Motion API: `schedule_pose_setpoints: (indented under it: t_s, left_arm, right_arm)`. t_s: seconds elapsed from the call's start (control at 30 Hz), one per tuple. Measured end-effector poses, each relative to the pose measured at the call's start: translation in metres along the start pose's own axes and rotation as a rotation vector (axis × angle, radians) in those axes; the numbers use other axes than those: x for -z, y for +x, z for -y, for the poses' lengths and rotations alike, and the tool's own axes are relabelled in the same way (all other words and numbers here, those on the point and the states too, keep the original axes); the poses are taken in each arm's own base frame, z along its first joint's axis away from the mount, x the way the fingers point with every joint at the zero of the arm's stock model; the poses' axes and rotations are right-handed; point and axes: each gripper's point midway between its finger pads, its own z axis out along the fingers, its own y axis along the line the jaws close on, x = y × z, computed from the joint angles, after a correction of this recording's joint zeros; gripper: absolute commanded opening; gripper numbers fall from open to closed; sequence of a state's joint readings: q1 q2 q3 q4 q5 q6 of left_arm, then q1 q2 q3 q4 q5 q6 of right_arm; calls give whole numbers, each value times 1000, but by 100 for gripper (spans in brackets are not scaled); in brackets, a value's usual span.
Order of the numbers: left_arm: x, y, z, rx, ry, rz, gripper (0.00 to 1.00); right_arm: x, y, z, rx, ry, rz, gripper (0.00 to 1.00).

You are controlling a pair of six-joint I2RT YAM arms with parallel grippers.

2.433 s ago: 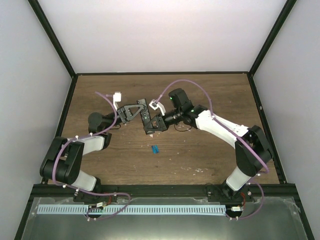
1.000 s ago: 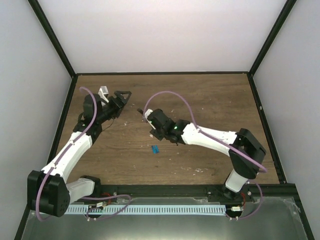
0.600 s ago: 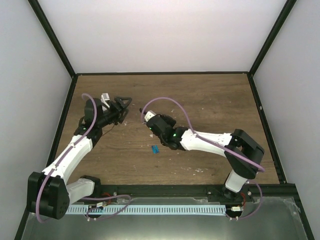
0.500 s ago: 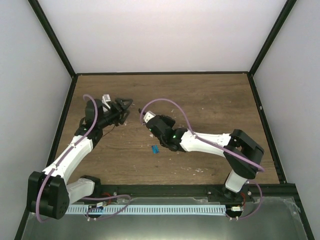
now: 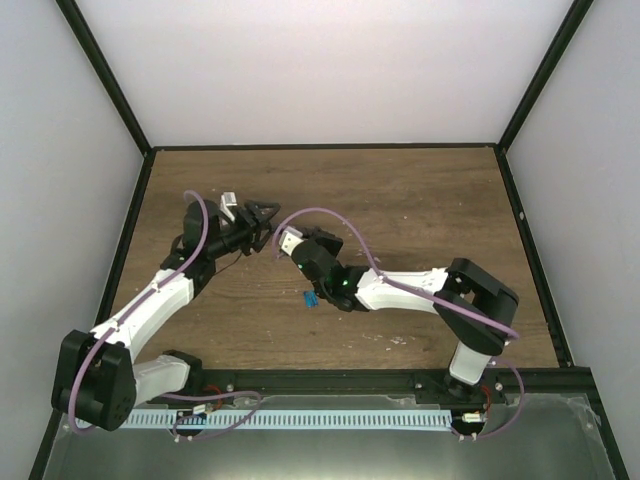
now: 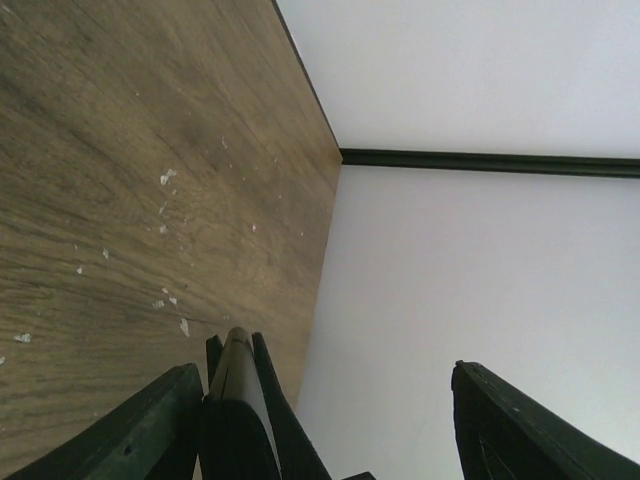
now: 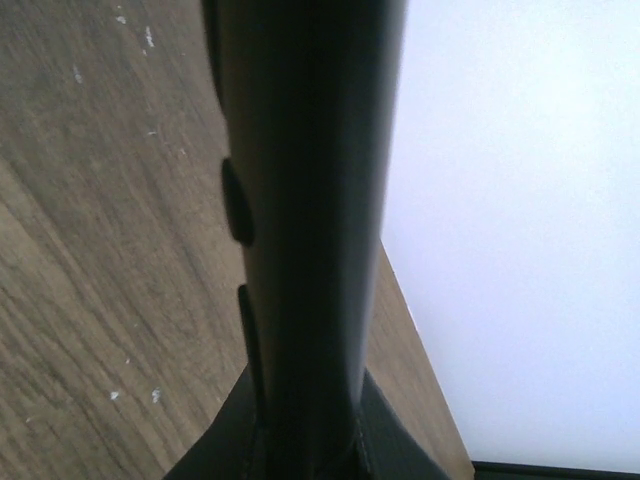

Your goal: Load the batteries into the remote control

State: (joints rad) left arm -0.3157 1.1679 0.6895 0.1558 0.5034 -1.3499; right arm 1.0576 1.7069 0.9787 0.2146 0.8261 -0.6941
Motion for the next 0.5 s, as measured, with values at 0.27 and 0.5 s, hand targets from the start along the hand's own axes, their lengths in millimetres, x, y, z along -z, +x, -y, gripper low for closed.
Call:
schedule_pose_setpoints:
  t_s: [0.27, 0.5]
  left_arm:
    - [-2, 5, -2, 7, -5, -8, 55]
    - [-2, 6, -4, 0, -15, -8, 40]
  right_arm:
    - [-5, -5, 7, 21, 66, 8, 1]
    - [-5, -8, 13, 29, 108, 18, 1]
